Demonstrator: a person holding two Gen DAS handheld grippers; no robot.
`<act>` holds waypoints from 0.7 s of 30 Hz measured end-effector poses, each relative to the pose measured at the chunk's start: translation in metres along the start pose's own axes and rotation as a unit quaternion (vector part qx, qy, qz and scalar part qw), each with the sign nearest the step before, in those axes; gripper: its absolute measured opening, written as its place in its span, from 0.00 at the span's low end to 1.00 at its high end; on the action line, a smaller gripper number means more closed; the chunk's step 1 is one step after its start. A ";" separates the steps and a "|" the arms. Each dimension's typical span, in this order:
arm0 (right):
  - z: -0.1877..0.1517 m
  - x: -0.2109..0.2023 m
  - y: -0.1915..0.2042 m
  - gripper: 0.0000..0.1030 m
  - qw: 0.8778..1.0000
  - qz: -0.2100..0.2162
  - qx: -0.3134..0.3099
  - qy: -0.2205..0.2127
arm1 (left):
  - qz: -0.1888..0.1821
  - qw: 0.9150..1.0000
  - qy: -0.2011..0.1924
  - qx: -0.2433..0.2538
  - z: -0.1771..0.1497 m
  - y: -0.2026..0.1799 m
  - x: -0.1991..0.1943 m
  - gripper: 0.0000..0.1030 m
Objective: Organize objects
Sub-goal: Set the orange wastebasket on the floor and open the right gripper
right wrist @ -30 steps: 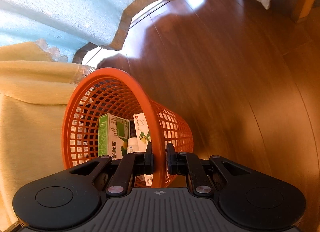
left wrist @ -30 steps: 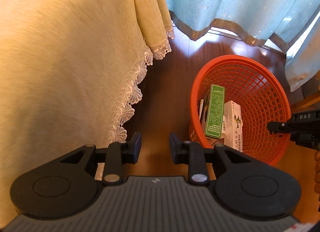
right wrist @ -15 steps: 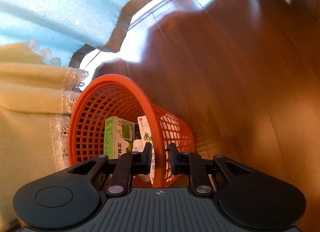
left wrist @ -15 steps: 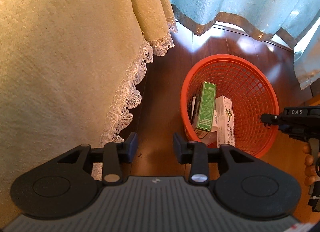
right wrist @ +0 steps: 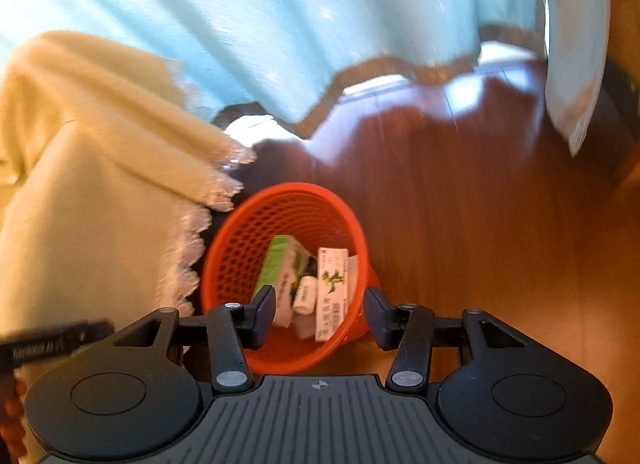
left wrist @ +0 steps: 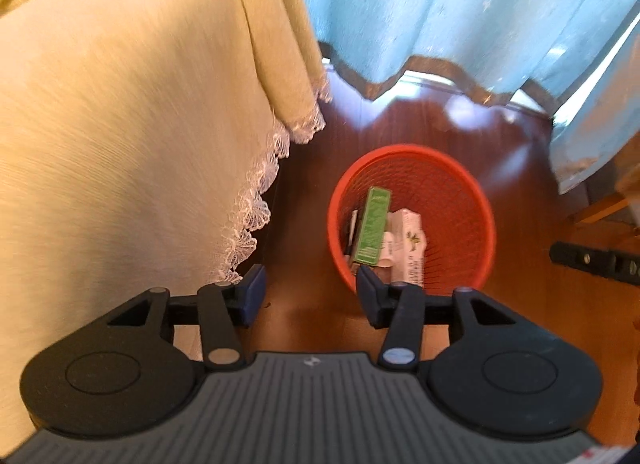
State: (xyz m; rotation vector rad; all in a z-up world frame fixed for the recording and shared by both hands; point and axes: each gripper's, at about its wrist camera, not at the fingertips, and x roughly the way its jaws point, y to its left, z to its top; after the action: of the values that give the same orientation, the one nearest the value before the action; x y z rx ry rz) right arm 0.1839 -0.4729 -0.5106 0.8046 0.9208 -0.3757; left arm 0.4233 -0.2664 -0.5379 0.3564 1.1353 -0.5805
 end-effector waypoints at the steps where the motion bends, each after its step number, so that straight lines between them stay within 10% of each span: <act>1: 0.000 -0.015 0.008 0.46 1.000 0.001 -0.007 0.004 | -0.003 1.000 -0.002 -0.001 0.001 -0.002 -0.014 0.44; 21: -0.018 -0.292 0.196 0.48 0.991 0.004 -0.133 0.031 | 0.004 0.998 -0.044 -0.038 -0.033 -0.017 -0.354 0.76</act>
State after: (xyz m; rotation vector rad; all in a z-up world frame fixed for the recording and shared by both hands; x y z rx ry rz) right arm 0.1263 -0.3426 -0.1883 0.5779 1.0022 -0.2153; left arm 0.2824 -0.1733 -0.2249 0.2663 1.0677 -0.5399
